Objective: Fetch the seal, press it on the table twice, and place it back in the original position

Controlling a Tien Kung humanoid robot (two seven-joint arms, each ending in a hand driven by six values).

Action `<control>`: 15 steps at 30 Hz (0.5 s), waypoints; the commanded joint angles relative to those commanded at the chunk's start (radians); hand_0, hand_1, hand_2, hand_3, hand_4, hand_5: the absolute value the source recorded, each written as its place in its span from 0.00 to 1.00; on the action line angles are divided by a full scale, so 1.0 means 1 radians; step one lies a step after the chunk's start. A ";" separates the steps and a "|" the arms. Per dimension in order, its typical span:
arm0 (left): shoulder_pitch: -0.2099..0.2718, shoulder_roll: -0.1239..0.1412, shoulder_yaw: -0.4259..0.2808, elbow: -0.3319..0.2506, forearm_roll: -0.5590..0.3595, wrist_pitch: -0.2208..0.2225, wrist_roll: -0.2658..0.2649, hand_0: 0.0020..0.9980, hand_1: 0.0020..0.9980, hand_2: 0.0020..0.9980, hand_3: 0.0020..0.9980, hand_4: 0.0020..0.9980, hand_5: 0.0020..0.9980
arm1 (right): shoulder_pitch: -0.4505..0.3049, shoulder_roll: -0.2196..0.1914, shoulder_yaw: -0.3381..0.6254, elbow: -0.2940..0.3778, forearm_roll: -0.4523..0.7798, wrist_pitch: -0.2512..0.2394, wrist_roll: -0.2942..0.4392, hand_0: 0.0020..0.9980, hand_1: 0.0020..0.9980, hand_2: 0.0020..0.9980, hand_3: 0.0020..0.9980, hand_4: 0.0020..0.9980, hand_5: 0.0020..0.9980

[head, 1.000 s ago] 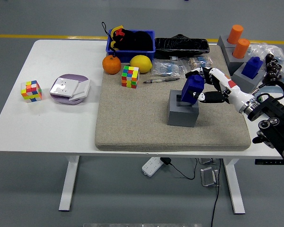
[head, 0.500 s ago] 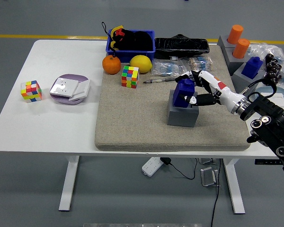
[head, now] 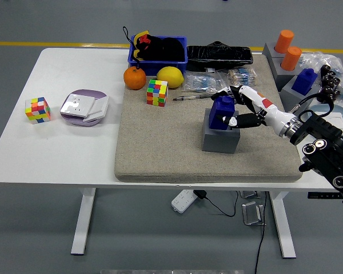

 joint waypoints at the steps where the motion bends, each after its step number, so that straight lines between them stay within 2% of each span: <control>1: 0.000 0.000 -0.001 0.000 0.000 0.000 0.000 0.82 0.82 0.80 0.86 0.83 0.42 | 0.000 -0.001 0.001 -0.001 -0.001 0.000 0.000 0.56 0.47 0.48 0.59 0.52 0.00; 15: -0.001 -0.001 -0.001 0.000 0.001 -0.001 0.000 0.82 0.82 0.80 0.86 0.83 0.42 | 0.000 -0.007 -0.006 -0.006 -0.013 -0.001 0.005 0.56 0.47 0.47 0.59 0.52 0.00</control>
